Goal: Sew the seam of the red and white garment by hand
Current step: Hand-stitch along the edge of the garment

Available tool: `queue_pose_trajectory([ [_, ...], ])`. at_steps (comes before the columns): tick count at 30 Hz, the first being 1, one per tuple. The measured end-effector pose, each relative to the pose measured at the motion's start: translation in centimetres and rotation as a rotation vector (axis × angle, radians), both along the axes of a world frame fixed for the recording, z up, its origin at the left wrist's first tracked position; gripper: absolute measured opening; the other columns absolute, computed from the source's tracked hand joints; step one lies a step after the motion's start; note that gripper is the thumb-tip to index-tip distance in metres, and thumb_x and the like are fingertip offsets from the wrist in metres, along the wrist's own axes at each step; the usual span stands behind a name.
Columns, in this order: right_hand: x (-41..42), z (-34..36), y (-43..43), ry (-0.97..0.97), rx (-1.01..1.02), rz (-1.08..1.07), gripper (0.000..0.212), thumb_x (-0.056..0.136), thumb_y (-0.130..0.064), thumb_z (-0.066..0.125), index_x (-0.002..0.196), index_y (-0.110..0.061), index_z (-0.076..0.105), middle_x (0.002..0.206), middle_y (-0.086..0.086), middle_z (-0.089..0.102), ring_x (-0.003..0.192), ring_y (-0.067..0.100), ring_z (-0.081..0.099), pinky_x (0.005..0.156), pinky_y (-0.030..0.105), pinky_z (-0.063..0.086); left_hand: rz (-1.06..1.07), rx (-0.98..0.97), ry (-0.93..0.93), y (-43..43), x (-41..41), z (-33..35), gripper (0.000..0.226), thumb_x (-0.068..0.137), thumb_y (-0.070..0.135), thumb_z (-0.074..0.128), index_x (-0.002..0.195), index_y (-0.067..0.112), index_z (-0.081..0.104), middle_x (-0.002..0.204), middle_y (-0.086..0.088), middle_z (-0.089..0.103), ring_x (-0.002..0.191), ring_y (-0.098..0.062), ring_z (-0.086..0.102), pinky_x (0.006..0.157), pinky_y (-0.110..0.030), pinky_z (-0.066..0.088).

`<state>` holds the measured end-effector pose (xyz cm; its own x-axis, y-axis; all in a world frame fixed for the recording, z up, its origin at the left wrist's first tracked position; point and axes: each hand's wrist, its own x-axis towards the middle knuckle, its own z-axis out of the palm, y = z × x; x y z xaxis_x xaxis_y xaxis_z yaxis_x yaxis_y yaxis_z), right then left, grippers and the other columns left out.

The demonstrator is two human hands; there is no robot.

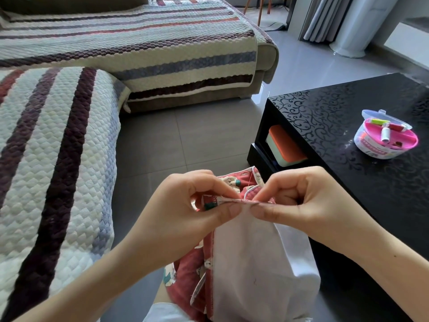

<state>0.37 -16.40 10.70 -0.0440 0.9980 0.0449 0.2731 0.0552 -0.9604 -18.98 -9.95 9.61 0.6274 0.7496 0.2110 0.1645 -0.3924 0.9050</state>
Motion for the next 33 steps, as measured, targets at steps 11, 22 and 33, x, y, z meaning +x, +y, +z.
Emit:
queue_pose_trajectory([
  [11,0.3,-0.9,-0.2,0.078,-0.114,-0.035,0.026,0.071,-0.031,0.080,0.082,-0.011,0.067,0.052,0.006,0.039,0.049,0.015,0.033,0.050,0.020,0.032,0.055,-0.639,-0.102,-0.7,1.2,0.1,0.020,0.069,0.022,0.071,0.076,0.004,0.075,0.071,-0.008,0.071,0.064,-0.011,0.065,0.056,-0.017,0.050],
  [22,-0.3,-2.0,-1.5,-0.482,0.308,-0.089,0.020,0.085,-0.031,0.052,0.072,-0.017,0.059,0.052,-0.002,0.050,0.043,0.015,0.044,0.042,0.023,0.035,0.128,-0.780,-0.112,-0.3,1.1,-0.1,0.017,0.066,0.018,0.070,0.073,0.003,0.076,0.072,-0.012,0.072,0.064,-0.014,0.066,0.061,-0.021,0.055],
  [33,-0.2,-2.0,-1.4,-0.501,0.307,-0.100,0.021,0.083,-0.030,0.053,0.070,-0.015,0.060,0.050,0.000,0.049,0.043,0.018,0.044,0.043,0.026,0.034,0.132,-0.740,-0.095,-0.3,1.1,-0.1,0.016,0.066,0.020,0.070,0.073,0.007,0.077,0.072,-0.010,0.073,0.065,-0.014,0.067,0.061,-0.021,0.054],
])
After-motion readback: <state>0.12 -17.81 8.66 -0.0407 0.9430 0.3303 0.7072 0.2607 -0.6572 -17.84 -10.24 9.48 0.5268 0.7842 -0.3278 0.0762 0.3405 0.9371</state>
